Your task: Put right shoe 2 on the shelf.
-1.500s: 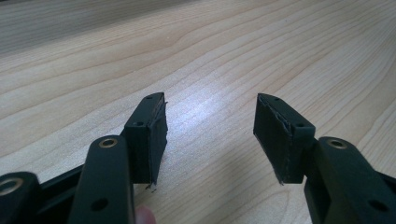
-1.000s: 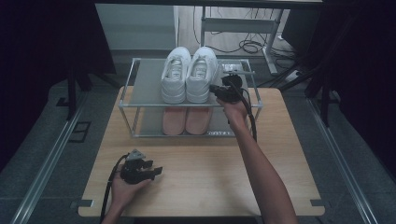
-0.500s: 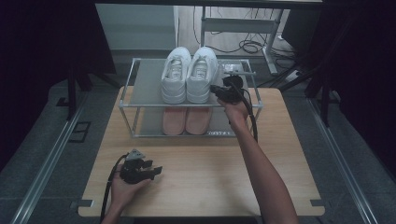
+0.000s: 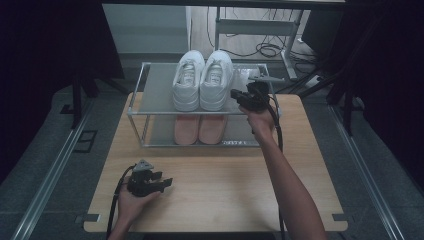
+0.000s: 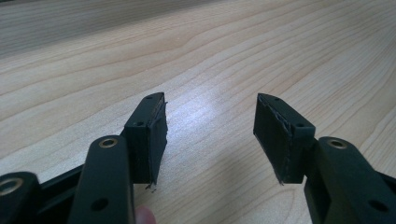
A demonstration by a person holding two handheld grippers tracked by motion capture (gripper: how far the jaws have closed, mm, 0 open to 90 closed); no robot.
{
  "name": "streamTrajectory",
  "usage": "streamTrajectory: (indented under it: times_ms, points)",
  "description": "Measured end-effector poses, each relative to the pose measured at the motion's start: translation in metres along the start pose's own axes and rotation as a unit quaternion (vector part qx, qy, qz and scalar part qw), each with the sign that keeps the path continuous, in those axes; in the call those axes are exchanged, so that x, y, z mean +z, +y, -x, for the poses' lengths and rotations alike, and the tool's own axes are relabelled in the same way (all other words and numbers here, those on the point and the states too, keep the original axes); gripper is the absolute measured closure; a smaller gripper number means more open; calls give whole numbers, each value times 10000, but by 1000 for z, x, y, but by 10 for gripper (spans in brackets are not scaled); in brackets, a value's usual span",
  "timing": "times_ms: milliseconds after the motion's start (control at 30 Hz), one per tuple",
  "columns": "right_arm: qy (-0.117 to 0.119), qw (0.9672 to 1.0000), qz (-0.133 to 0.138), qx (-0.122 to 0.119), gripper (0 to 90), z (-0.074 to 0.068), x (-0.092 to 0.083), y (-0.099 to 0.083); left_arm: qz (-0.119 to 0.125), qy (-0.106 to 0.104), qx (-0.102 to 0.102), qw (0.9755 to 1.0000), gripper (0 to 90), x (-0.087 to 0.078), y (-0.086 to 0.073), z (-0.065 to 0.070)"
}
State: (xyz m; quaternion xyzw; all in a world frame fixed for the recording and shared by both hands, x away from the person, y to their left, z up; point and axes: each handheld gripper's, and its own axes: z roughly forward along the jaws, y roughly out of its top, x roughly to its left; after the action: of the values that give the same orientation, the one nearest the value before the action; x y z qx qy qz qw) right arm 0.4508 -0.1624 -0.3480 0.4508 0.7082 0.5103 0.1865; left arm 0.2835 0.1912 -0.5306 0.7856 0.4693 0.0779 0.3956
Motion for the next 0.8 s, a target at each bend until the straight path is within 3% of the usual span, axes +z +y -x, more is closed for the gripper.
streamTrajectory:
  times_ms: [167, 367, 800]
  points:
    - [58, 10000, 23, -57, 829, 2, -8, -3, 21, 7, -47, 10000, 451, -2, 0, 1]
    - [238, 9994, 141, -224, 692, 1, -23, -11, 36, 14, -57, 10000, 451, -2, 0, 0]
    - [449, 9971, 370, -496, 576, 5, -69, -48, 146, 67, -66, 9998, 450, -9, 1, 2]
